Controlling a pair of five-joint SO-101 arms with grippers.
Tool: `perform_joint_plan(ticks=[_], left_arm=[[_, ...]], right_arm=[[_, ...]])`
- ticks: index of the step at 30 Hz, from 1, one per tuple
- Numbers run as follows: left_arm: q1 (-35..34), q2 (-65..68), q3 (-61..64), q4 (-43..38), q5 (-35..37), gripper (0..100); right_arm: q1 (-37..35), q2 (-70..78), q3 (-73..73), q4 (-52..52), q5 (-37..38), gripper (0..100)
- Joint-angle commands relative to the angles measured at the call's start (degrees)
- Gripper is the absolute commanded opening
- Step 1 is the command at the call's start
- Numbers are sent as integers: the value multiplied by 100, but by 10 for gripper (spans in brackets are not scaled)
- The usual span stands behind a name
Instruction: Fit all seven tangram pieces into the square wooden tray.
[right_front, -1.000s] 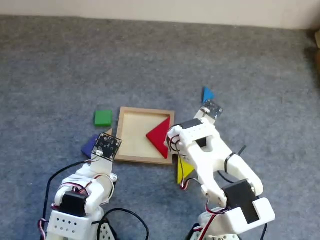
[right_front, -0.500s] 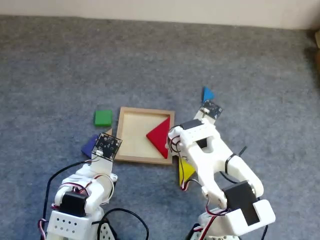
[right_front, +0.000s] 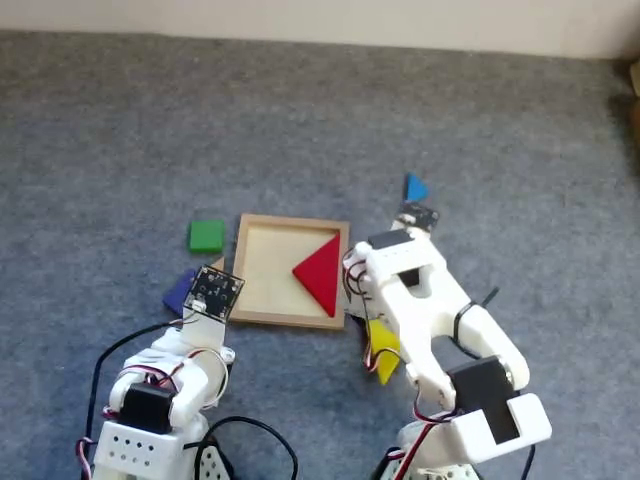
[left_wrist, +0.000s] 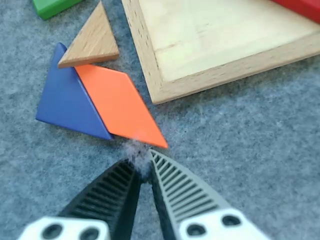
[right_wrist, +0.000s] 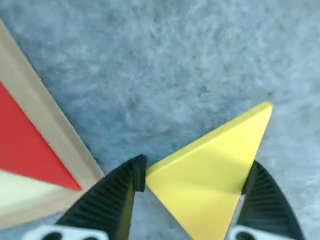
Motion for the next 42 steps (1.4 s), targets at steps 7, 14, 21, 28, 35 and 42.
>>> perform_joint_plan(ticks=[7,14,21,28,35,42], left_arm=[[-31,-207,119,35,26,12],[-31,-207,119,35,26,12],[-31,-207,119,35,26,12],[-31,-207,119,35,26,12],[-31,-207,119,35,26,12],[-31,-207,119,35,26,12]], right_arm=[[145,-13,-919,629,1055,242],[127,-13,-1367,629,2022,242],[101,-4,-1815,620,3578,242],[-242,40,-2044,418,5178,242],[-523,48,-2026,-1059,6690,242],[-1130,57,-2026,-1200,7956,242]])
